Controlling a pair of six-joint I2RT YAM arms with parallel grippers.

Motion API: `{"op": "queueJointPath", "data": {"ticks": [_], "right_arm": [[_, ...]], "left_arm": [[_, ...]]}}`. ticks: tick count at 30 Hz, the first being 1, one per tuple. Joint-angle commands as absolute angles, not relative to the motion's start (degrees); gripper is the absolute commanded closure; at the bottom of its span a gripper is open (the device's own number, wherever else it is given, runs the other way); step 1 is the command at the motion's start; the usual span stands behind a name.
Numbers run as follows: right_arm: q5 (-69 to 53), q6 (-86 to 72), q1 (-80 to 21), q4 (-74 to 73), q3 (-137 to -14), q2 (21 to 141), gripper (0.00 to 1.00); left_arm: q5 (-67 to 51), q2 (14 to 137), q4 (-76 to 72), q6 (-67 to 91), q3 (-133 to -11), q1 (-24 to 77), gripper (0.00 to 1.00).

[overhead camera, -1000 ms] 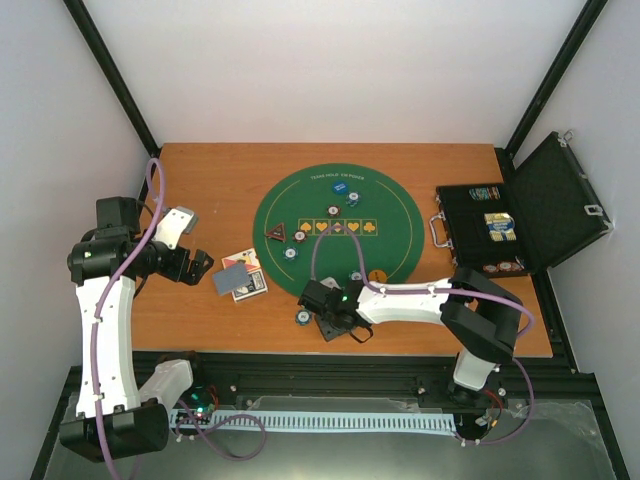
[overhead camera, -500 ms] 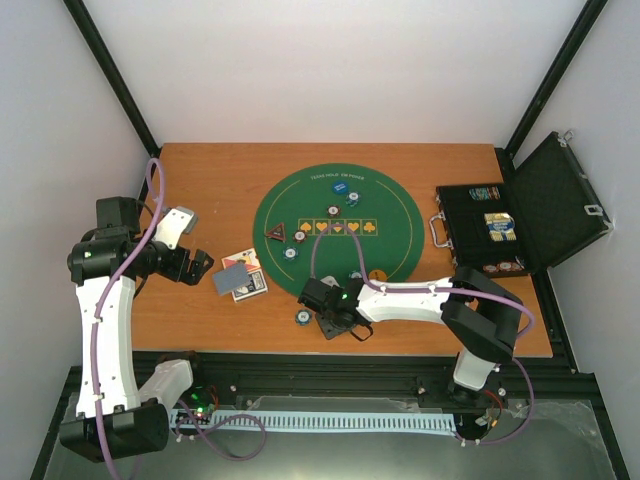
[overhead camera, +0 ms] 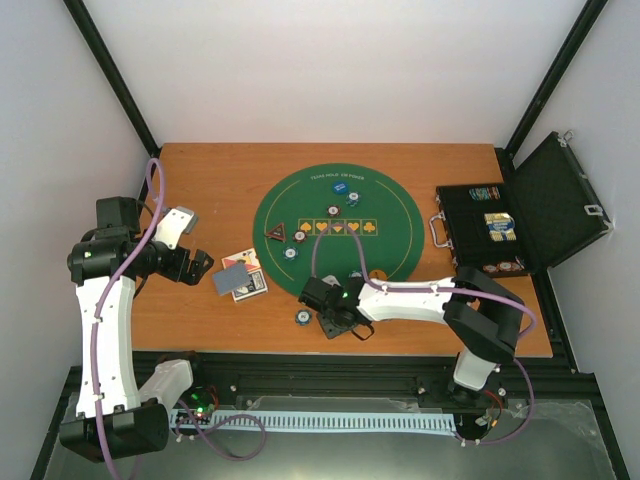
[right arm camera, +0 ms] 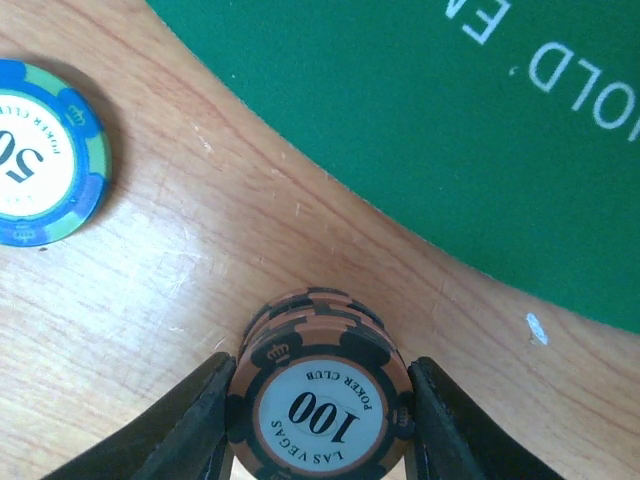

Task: Distribute texas hold em gaming equipment

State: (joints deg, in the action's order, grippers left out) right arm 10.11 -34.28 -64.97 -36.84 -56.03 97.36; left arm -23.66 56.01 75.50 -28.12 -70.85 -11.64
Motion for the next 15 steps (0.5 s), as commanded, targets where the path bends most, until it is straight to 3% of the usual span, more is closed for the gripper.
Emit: {"op": "queueJointPath", "data": {"ticks": [1,9,15], "right_arm": [[11.83,-33.92,-64.61,-39.37,-59.06,94.22,0.63],[13.7,-31.4,-62.2,-44.67,-63.45,90.08,0.63],[12.9,-26.4,-51.64,-45.25,-63.92,86.8,0.63]], "left_arm": [[-24.11,55.48,75.91,-27.81,-71.28,-11.84,0.0],[-24.24,55.62,76.27,-27.62,-72.21,-11.85,0.0],[-23.75,55.46,76.79,-27.93,-72.92,-11.82,0.0]]}}
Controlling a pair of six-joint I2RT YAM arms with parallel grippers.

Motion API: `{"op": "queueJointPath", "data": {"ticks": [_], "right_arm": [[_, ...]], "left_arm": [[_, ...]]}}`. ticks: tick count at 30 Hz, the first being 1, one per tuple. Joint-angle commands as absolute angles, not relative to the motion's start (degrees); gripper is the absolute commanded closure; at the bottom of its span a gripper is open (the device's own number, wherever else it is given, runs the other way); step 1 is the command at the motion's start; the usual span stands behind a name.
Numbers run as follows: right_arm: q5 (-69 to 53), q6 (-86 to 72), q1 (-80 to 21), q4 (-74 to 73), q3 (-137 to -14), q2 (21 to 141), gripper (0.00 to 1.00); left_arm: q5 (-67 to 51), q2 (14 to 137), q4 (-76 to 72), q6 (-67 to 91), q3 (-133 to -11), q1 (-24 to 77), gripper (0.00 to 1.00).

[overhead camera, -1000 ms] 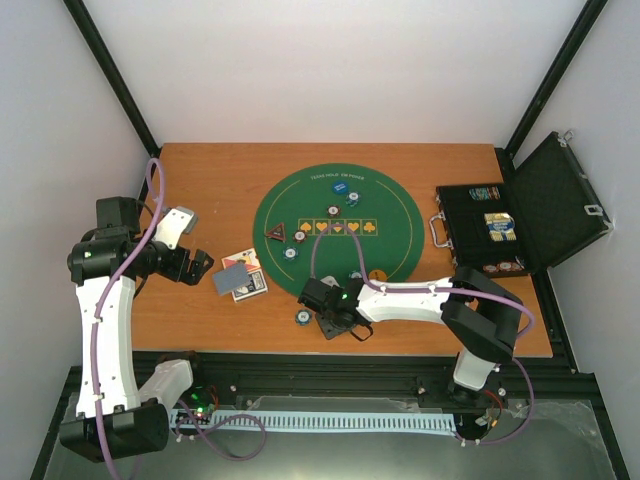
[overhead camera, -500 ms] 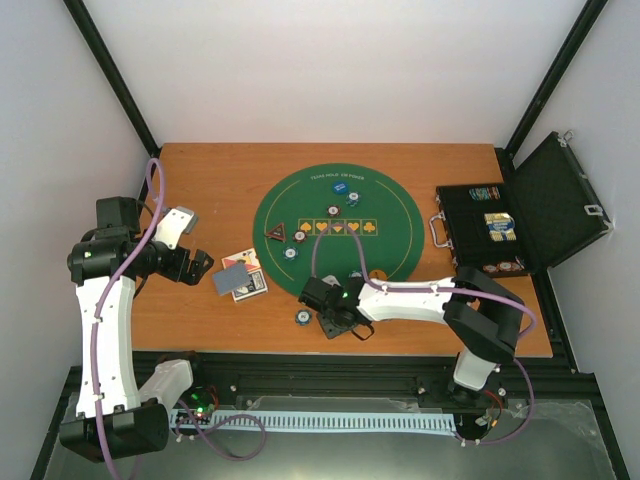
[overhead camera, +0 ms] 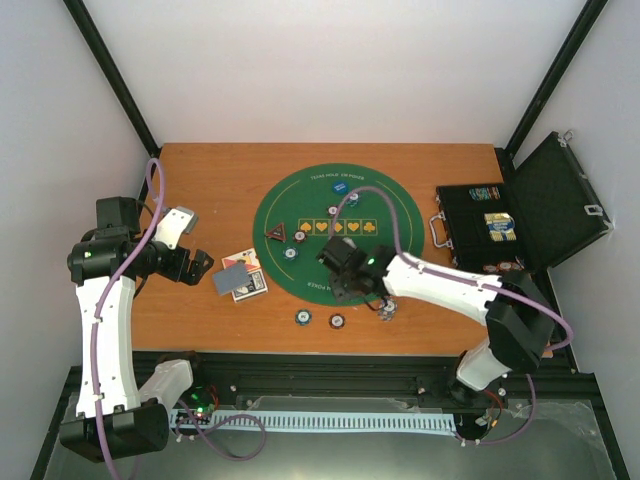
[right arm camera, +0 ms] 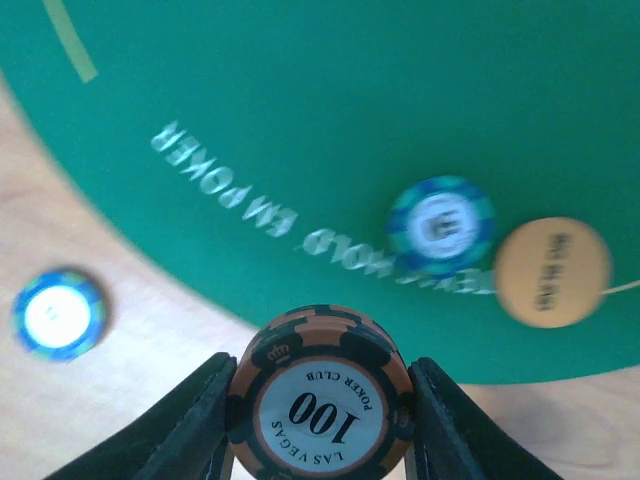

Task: Distribute texas hold em gaming equipment

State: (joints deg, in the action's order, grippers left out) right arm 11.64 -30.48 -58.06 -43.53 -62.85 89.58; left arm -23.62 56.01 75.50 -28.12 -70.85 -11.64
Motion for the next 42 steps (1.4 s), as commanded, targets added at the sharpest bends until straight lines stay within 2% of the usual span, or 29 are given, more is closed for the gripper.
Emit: {"op": "queueJointPath", "data": {"ticks": [1,6,12,21,30,39,42], "right_arm": [[12.7,-25.45,-49.61,-45.0,-63.94,86.68,0.63],[10.08,-21.03,-40.21,-42.83,-64.87,89.35,0.65],[8.05,-18.49,-34.74,-40.24,-68.04,96.43,0.66],[6.1,-17.35,-32.34,-37.48,-71.06,106.11,0.68],[6.13,-17.44,-32.0,-36.2,-69.63,108.63,0.68],[6.44,-17.05,-31.38,-35.64,-69.53,108.81,0.6],[6.21,-17.0,-31.38,-36.26,-70.0,108.43,0.49]], "left_arm": [[-23.8,55.53,76.87,-27.97,-73.01,-11.78,0.0],[-23.96,55.7,77.12,-27.84,-73.62,-11.84,0.0],[-23.65,55.73,77.17,-28.03,-73.9,-11.8,0.0],[-24.04,56.43,77.37,-27.81,-74.91,-11.83,0.0],[-24.03,56.8,77.12,-27.86,-74.75,-11.82,0.0],[-24.02,56.89,76.77,-27.9,-74.36,-11.78,0.0],[-23.82,56.83,76.85,-27.97,-74.33,-11.83,0.0]]}}
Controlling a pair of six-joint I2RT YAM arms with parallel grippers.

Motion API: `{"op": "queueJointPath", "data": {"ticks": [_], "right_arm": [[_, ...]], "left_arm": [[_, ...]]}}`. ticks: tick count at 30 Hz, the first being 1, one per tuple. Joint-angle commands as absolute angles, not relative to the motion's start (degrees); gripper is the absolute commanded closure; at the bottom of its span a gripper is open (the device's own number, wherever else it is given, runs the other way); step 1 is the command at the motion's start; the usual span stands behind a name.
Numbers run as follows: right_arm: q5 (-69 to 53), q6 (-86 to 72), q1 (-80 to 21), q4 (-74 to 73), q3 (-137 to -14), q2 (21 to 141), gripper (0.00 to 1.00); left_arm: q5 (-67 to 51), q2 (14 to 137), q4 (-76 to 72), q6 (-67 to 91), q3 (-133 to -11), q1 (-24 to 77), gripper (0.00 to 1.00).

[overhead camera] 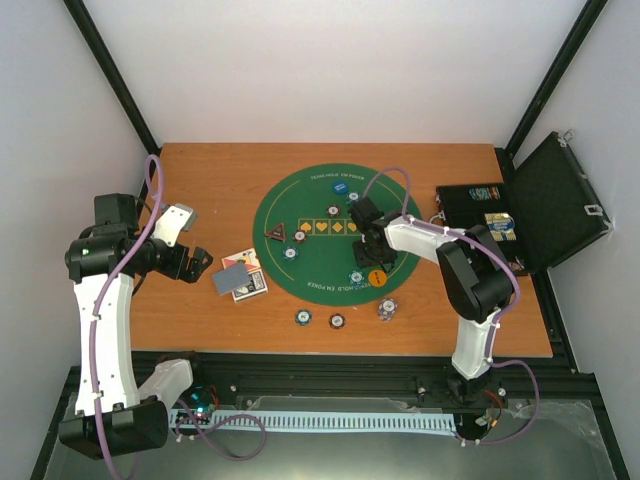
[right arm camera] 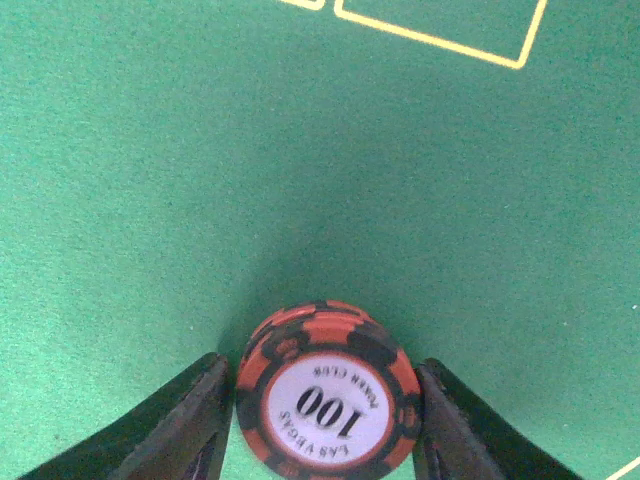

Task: Distribute texas hold em gaming equipment

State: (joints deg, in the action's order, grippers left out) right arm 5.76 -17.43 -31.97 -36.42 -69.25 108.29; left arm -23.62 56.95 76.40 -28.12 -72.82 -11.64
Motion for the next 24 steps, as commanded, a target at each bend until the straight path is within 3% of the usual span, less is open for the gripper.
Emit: {"op": "queueJointPath", "data": {"ticks": [1,5,11,17,24], "right_arm": [[6.09,-16.97,-31.38,-36.48,-70.15,108.1,0.47],[7.48,-16.89,-31.45,-38.17,-70.87,105.86,0.35],[12.88,-17.67,-34.51,-43.07,-73.2,99.27,0.33],[15.01,-23.77,-47.19,-46.03,-70.92,90.84,0.27],[14.08,-32.43,-60.51,-44.46,-63.41,89.77,0.24]], "left_arm": [[-23.8,56.78,76.89,-28.03,-74.29,-11.82,0.0],[-24.03,56.74,77.0,-28.04,-74.36,-11.84,0.0],[-23.92,56.75,76.86,-28.0,-74.26,-11.8,0.0],[-23.96,56.74,76.6,-27.87,-74.26,-11.79,0.0],[-24.24,56.92,76.45,-27.66,-74.03,-11.79,0.0]]}}
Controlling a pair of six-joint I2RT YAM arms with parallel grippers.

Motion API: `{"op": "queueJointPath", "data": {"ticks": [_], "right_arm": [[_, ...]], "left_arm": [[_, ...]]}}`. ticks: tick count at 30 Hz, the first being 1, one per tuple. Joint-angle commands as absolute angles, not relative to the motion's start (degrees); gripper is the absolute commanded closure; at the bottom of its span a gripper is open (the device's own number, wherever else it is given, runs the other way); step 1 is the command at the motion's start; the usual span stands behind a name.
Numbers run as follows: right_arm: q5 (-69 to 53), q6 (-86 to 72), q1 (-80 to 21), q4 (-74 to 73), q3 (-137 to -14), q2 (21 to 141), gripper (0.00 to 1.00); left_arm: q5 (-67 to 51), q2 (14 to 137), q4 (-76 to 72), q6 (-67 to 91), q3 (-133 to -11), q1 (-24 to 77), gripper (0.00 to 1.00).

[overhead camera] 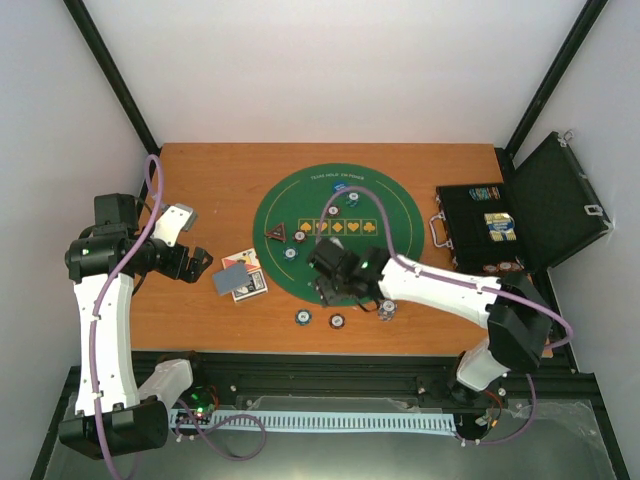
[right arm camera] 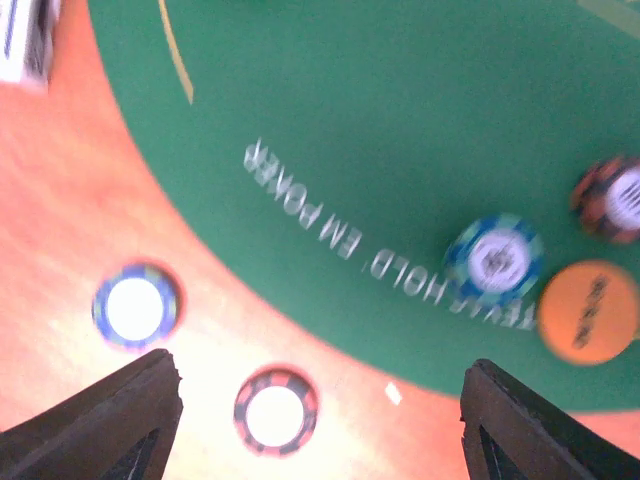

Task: Distribute texas hold em gaming equipment

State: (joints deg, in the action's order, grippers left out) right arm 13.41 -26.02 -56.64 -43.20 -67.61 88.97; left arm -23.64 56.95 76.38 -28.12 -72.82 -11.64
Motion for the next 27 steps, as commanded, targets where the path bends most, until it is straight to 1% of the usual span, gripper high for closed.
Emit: {"op": "queueJointPath", "data": {"ticks": [1,5,14,20,27], "right_arm": [[13.87,-33.18,-61.42,-44.01,-62.83,90.0,0.23],[13.58,-34.85,-63.42,-43.12,-61.45,90.62,0.23],[16.01,-34.39,-62.97,-46.92,-61.86,87.26,0.24],[16.43,-33.84,-59.25,-50.3,-60.16,81.26,0.24],[13.49,-34.63,-52.9,-49.67,-50.5,75.32,0.23]], "left_arm": [[-24.22,56.82,76.4,-27.65,-73.89,-11.81,0.0],[-24.04,56.5,76.46,-27.9,-73.37,-11.85,0.0],[-23.97,56.21,76.62,-28.0,-73.04,-11.85,0.0],[-24.14,56.17,76.58,-28.11,-72.99,-11.78,0.0],[-24.52,56.05,76.49,-28.05,-72.87,-11.8,0.0]]}}
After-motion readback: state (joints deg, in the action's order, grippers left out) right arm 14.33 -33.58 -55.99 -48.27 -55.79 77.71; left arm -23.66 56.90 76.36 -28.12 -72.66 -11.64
